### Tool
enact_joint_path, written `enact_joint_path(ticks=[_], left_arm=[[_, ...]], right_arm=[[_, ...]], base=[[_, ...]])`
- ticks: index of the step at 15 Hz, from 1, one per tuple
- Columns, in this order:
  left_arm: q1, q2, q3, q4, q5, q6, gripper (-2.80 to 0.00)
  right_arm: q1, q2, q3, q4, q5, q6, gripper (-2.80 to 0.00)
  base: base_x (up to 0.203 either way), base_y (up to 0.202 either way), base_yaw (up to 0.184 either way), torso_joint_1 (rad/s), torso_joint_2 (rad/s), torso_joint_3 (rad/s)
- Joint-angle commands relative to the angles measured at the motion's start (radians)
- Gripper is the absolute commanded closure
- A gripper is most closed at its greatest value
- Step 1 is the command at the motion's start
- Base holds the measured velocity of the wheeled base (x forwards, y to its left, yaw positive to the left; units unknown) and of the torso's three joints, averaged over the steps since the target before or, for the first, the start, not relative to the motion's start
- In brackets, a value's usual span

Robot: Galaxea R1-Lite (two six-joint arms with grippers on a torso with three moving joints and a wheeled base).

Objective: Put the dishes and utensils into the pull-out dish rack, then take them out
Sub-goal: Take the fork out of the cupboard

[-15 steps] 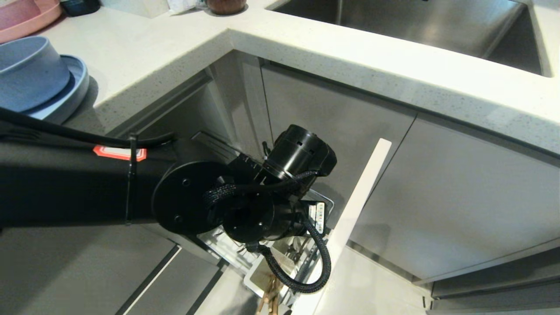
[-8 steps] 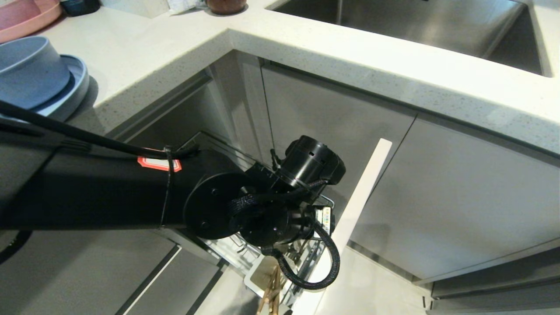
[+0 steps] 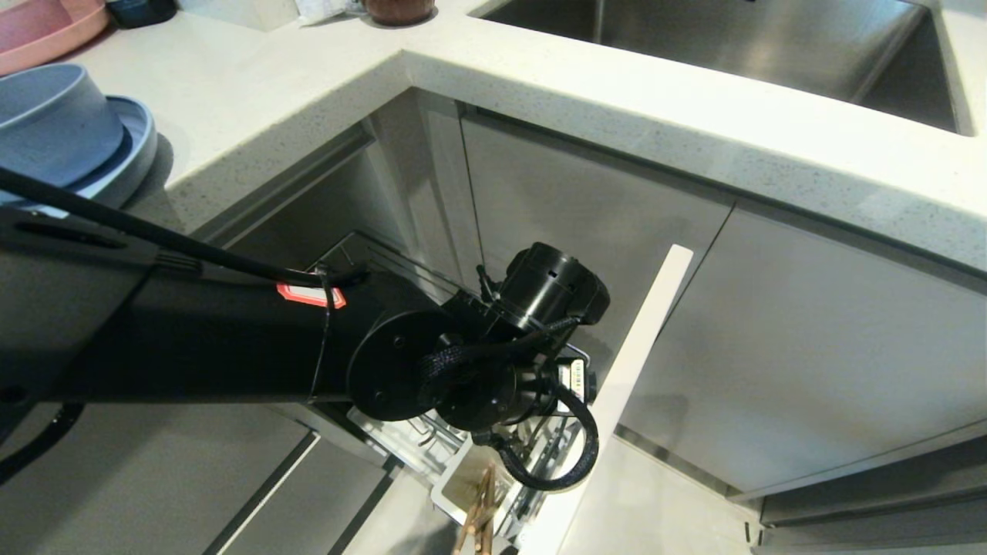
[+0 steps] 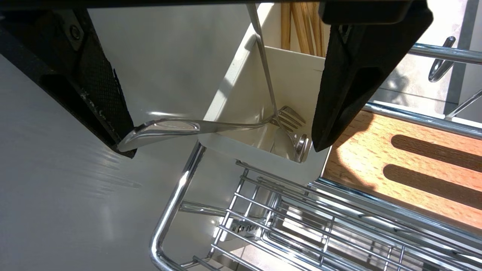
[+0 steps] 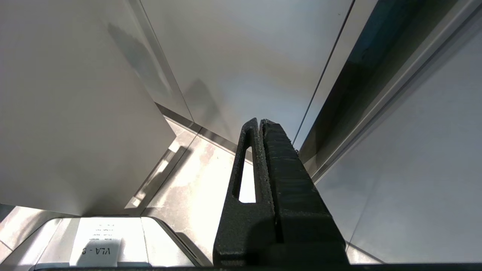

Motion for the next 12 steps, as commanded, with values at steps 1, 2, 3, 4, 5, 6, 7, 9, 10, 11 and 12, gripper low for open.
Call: enact_joint_path(ticks=[1, 2, 3, 4, 5, 6, 7, 9, 10, 11, 12], left_arm=[[-0.001, 0.001, 0.000, 0.004, 0.000, -0.003, -2.80], [-0.002, 0.001, 0.000, 0.005, 0.000, -0.003, -2.80], [-0.002, 0.001, 0.002, 0.008, 0.000, -0.003, 0.00], [-0.003, 0.001, 0.002, 0.008, 0.000, -0.003, 0.00], [-0.005, 0.001, 0.002, 0.008, 0.000, -0.003, 0.00], [-0.005, 0.001, 0.002, 0.008, 0.000, -0.003, 0.00], [-0.005, 0.001, 0.002, 0.008, 0.000, -0.003, 0.00], [-0.005, -0.002, 0.002, 0.008, 0.000, -0.003, 0.00], [-0.006, -0.002, 0.002, 0.008, 0.000, -0.003, 0.00], [-0.006, -0.002, 0.002, 0.008, 0.001, -0.003, 0.00], [-0.006, -0.002, 0.002, 0.008, 0.001, -0.003, 0.00]], right_arm=[[0.000, -0.002, 0.002, 0.000, 0.000, 0.000, 0.00], [0.000, -0.002, 0.002, 0.000, 0.000, 0.001, 0.00], [0.000, -0.004, 0.002, 0.000, 0.000, 0.001, 0.00], [0.000, -0.002, 0.002, 0.000, 0.000, 0.001, 0.00], [0.000, -0.003, 0.002, 0.000, 0.000, 0.000, 0.00], [0.000, -0.004, 0.002, 0.000, 0.000, 0.001, 0.00], [0.000, -0.002, 0.002, 0.000, 0.000, 0.001, 0.00], [0.000, -0.002, 0.002, 0.000, 0.000, 0.000, 0.00], [0.000, -0.002, 0.002, 0.000, 0.000, 0.000, 0.00], [0.000, -0.003, 0.002, 0.000, 0.000, 0.000, 0.00], [0.000, -0.003, 0.002, 0.000, 0.000, 0.000, 0.00]], base=[[0.000, 0.000, 0.000, 0.000, 0.00, 0.000], [0.000, 0.000, 0.000, 0.000, 0.00, 0.000], [0.000, 0.000, 0.000, 0.000, 0.00, 0.000], [0.000, 0.000, 0.000, 0.000, 0.00, 0.000], [0.000, 0.000, 0.000, 0.000, 0.00, 0.000], [0.000, 0.000, 0.000, 0.000, 0.00, 0.000], [0.000, 0.000, 0.000, 0.000, 0.00, 0.000], [0.000, 0.000, 0.000, 0.000, 0.00, 0.000], [0.000, 0.000, 0.000, 0.000, 0.00, 0.000], [0.000, 0.000, 0.000, 0.000, 0.00, 0.000], [0.000, 0.000, 0.000, 0.000, 0.00, 0.000]])
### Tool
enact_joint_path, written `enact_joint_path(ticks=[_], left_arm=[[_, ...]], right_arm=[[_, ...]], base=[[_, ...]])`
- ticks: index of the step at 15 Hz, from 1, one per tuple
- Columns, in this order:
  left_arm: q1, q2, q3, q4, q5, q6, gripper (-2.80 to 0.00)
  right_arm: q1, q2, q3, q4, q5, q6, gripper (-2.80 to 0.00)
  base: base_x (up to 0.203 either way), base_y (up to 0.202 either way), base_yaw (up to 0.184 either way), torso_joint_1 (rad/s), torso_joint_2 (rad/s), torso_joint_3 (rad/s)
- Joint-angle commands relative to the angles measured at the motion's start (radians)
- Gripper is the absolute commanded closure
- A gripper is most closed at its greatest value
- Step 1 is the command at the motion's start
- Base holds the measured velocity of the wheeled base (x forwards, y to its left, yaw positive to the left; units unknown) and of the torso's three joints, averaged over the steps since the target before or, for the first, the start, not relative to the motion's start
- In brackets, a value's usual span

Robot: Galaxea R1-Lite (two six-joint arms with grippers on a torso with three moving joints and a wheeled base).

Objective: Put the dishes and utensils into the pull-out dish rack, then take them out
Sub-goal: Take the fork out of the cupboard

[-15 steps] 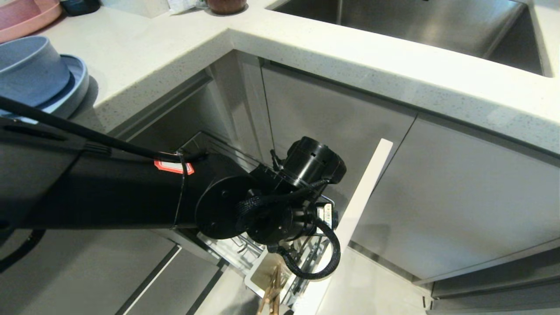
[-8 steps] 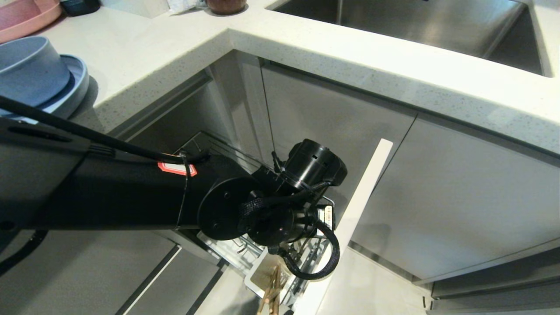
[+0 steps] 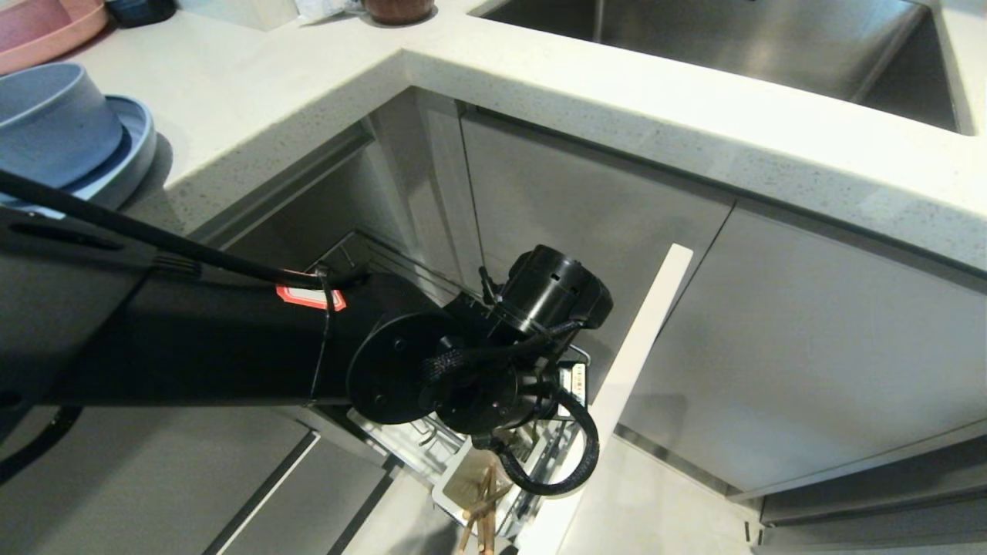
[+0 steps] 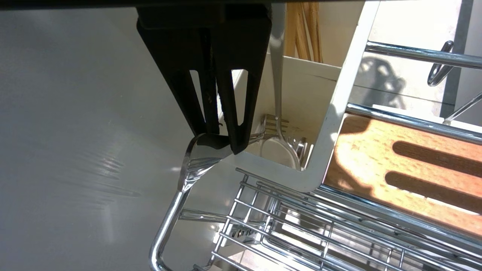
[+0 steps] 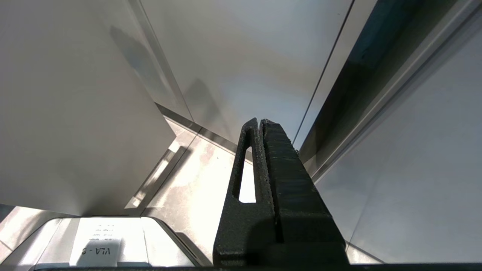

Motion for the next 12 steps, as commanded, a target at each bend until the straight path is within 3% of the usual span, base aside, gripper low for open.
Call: enact_joint_path(ticks=[1, 5, 12], left_arm=[[0.000, -0.001, -0.001, -0.001, 0.002, -0.004, 0.00], [0.000, -0.012, -0.001, 0.006, 0.003, -0.001, 0.00], [-0.002, -0.176, -0.038, 0.149, 0.011, 0.006, 0.00]], right_arm=[[0.000, -0.003, 0.002, 0.000, 0.000, 0.000, 0.00], [0.000, -0.002, 0.002, 0.000, 0.000, 0.000, 0.00], [0.000, -0.002, 0.002, 0.000, 0.000, 0.000, 0.00]], base=[[0.000, 0.000, 0.000, 0.000, 0.00, 0.000], [0.000, 0.000, 0.000, 0.000, 0.00, 0.000], [0.000, 0.000, 0.000, 0.000, 0.00, 0.000]])
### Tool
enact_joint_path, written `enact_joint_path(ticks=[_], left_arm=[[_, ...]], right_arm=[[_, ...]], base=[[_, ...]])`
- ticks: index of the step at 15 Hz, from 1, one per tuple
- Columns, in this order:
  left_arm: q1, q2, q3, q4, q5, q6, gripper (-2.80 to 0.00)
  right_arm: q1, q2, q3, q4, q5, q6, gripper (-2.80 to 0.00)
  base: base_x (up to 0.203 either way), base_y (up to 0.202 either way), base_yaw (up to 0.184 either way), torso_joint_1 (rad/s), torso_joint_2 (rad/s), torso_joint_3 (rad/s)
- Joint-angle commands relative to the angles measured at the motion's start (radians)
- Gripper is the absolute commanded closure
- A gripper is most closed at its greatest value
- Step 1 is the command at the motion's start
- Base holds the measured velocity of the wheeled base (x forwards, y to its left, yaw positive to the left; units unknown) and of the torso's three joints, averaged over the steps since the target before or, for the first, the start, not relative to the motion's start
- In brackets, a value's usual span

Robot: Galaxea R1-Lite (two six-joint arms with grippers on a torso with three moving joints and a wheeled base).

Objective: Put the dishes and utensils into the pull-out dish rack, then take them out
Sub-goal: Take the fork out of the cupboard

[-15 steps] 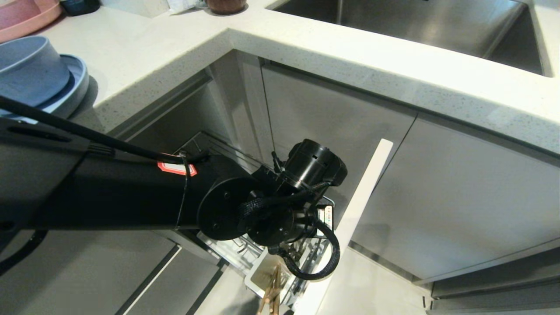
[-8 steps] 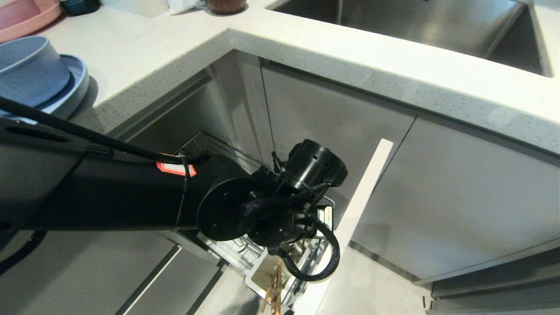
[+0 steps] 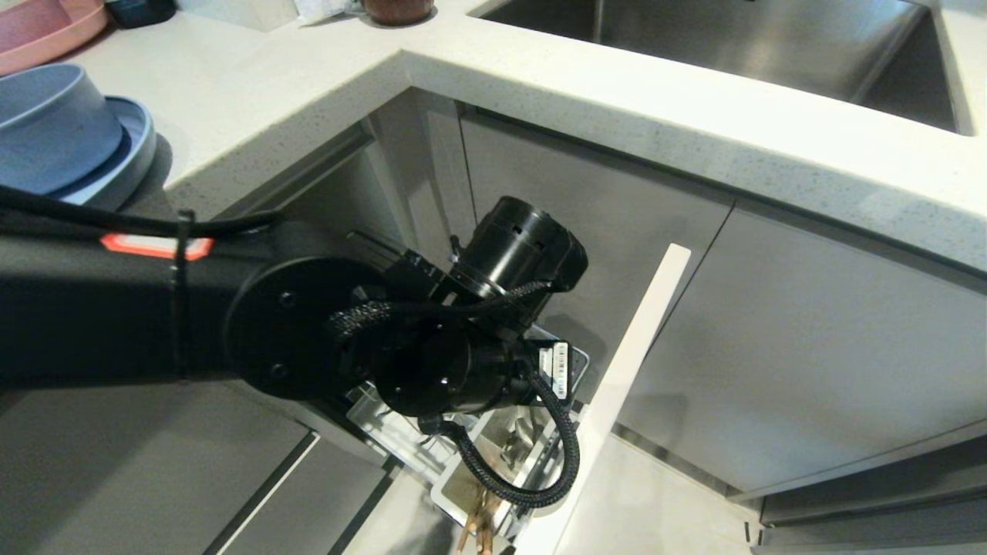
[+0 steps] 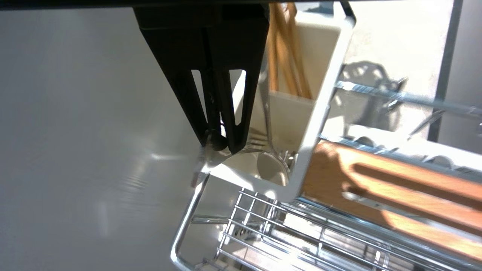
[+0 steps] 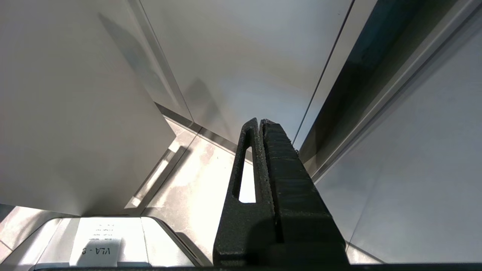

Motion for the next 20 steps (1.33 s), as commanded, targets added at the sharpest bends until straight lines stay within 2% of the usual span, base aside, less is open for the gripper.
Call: enact_joint_path(ticks=[1, 5, 10, 14, 16, 17, 19, 20], left_arm=[[0.001, -0.073, -0.020, 0.056, 0.006, -0.002, 0.00], [0.001, -0.126, -0.034, 0.090, 0.013, 0.001, 0.00], [0.002, -0.140, -0.037, 0.090, 0.060, 0.002, 0.00], [0.002, -0.143, -0.039, 0.098, 0.060, 0.004, 0.00], [0.011, -0.128, -0.055, 0.155, 0.062, -0.005, 0.00], [0.016, -0.125, -0.070, 0.170, 0.067, -0.029, 0.00], [0.016, -0.126, -0.093, 0.210, 0.102, -0.131, 0.00], [0.016, -0.128, -0.094, 0.257, 0.112, -0.233, 0.00]], right_arm=[[0.000, -0.003, 0.002, 0.000, 0.000, 0.000, 0.00], [0.000, -0.003, 0.002, 0.000, 0.000, 0.001, 0.00], [0.000, -0.004, 0.002, 0.000, 0.000, 0.000, 0.00], [0.000, -0.004, 0.002, 0.000, 0.000, 0.000, 0.00], [0.000, -0.003, 0.002, 0.000, 0.000, 0.000, 0.00], [0.000, -0.004, 0.002, 0.000, 0.000, 0.000, 0.00], [0.000, -0.003, 0.002, 0.000, 0.000, 0.000, 0.00], [0.000, -0.004, 0.002, 0.000, 0.000, 0.000, 0.00]], base=[[0.000, 0.000, 0.000, 0.000, 0.00, 0.000], [0.000, 0.000, 0.000, 0.000, 0.00, 0.000], [0.000, 0.000, 0.000, 0.000, 0.00, 0.000], [0.000, 0.000, 0.000, 0.000, 0.00, 0.000], [0.000, 0.000, 0.000, 0.000, 0.00, 0.000], [0.000, 0.000, 0.000, 0.000, 0.00, 0.000], [0.000, 0.000, 0.000, 0.000, 0.00, 0.000], [0.000, 0.000, 0.000, 0.000, 0.00, 0.000]])
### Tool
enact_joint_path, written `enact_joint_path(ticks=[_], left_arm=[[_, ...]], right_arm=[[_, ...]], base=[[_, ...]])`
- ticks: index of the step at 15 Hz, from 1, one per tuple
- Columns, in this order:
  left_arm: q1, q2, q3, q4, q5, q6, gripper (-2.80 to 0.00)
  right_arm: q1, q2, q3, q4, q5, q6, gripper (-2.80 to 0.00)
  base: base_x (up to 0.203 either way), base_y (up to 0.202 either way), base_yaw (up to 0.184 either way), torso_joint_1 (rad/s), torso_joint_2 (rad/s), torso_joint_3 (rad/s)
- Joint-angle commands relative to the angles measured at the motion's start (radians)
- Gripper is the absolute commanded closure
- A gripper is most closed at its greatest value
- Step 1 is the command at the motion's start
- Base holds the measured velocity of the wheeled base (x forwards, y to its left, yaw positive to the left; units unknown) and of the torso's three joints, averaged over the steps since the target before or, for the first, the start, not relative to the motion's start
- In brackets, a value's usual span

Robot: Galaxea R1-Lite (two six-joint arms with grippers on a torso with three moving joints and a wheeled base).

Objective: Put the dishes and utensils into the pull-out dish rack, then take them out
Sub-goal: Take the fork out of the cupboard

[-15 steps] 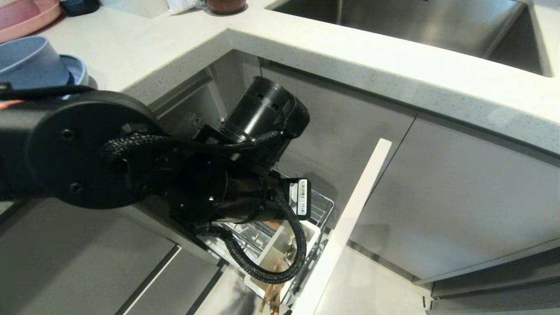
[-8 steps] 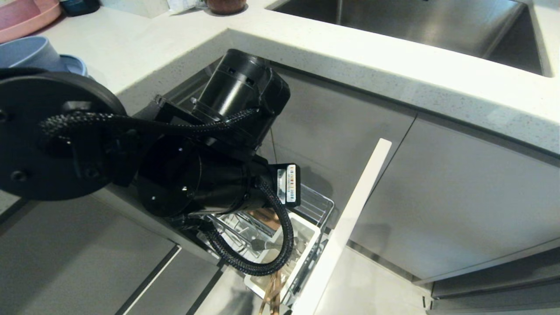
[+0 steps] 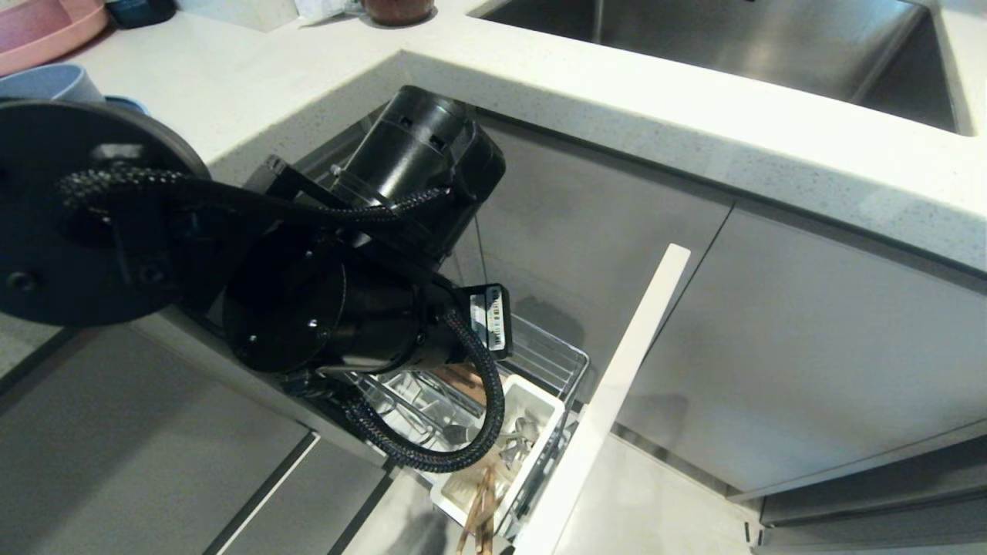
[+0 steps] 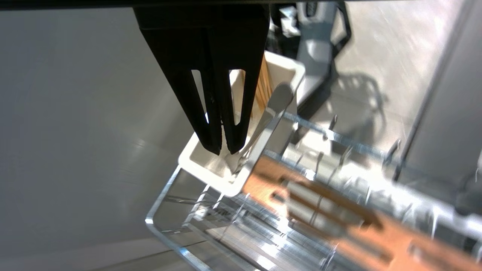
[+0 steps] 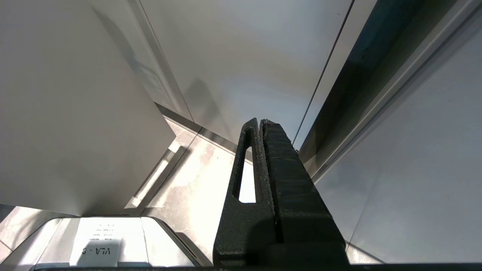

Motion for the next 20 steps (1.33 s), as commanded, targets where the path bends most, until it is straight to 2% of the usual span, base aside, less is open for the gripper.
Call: enact_joint_path(ticks=[1, 2, 3, 4, 7, 9, 10, 12, 16, 18, 20], left_arm=[[0.001, -0.001, -0.006, 0.090, 0.014, -0.220, 0.00], [0.002, -0.005, 0.004, 0.130, 0.015, -0.331, 0.00], [0.002, -0.016, 0.033, 0.154, 0.016, -0.413, 0.00], [0.005, -0.036, 0.074, 0.163, 0.015, -0.457, 0.00], [0.016, -0.097, 0.197, 0.126, -0.026, -0.485, 0.00], [0.020, -0.136, 0.290, 0.049, -0.068, -0.486, 0.00], [0.026, -0.156, 0.332, -0.010, -0.106, -0.483, -2.80], [0.030, -0.162, 0.363, -0.049, -0.156, -0.479, -2.80], [0.033, -0.134, 0.390, -0.110, -0.166, -0.476, -2.80], [0.062, -0.095, 0.408, -0.149, -0.185, -0.470, -2.80], [0.087, -0.069, 0.421, -0.188, -0.232, -0.439, -2.80]], right_arm=[[0.000, -0.004, 0.002, 0.000, 0.000, 0.000, 0.00], [0.000, -0.004, 0.002, 0.000, 0.000, 0.000, 0.00], [0.000, -0.003, 0.002, 0.000, 0.000, 0.000, 0.00], [0.000, -0.003, 0.002, 0.000, 0.000, 0.000, 0.00], [0.000, -0.004, 0.002, 0.000, 0.000, 0.000, 0.00], [0.000, -0.004, 0.002, 0.000, 0.000, 0.000, 0.00], [0.000, -0.003, 0.002, 0.000, 0.000, 0.000, 0.00], [0.000, -0.004, 0.002, 0.000, 0.000, 0.000, 0.00], [0.000, -0.004, 0.002, 0.000, 0.000, 0.000, 0.00], [0.000, -0.004, 0.002, 0.000, 0.000, 0.000, 0.00], [0.000, -0.004, 0.002, 0.000, 0.000, 0.001, 0.00]], base=[[0.000, 0.000, 0.000, 0.000, 0.00, 0.000], [0.000, 0.000, 0.000, 0.000, 0.00, 0.000], [0.000, 0.000, 0.000, 0.000, 0.00, 0.000], [0.000, 0.000, 0.000, 0.000, 0.00, 0.000], [0.000, 0.000, 0.000, 0.000, 0.00, 0.000], [0.000, 0.000, 0.000, 0.000, 0.00, 0.000], [0.000, 0.000, 0.000, 0.000, 0.00, 0.000], [0.000, 0.000, 0.000, 0.000, 0.00, 0.000], [0.000, 0.000, 0.000, 0.000, 0.00, 0.000], [0.000, 0.000, 0.000, 0.000, 0.00, 0.000], [0.000, 0.000, 0.000, 0.000, 0.00, 0.000]])
